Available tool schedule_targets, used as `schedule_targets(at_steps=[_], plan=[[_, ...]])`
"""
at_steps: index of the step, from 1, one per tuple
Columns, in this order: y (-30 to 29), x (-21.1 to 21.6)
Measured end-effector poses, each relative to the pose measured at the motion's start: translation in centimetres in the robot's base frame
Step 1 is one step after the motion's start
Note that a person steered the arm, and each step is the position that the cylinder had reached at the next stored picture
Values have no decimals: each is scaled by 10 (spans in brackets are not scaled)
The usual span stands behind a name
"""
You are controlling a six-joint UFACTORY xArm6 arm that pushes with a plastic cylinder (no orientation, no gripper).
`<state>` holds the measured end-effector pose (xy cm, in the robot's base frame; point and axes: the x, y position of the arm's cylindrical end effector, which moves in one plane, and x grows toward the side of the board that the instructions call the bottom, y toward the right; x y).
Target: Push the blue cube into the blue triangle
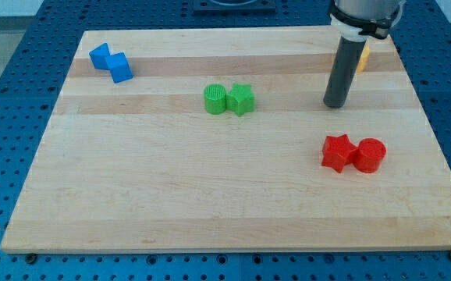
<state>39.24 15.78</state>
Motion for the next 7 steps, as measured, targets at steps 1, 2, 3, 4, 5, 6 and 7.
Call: schedule_targets(at_steps=[1,2,3,4,5,6,7], plan=[[-32,-13],[-72,-21],[-104,-73],[-148,-99],[-253,-75],[-314,-58],[-358,-33]])
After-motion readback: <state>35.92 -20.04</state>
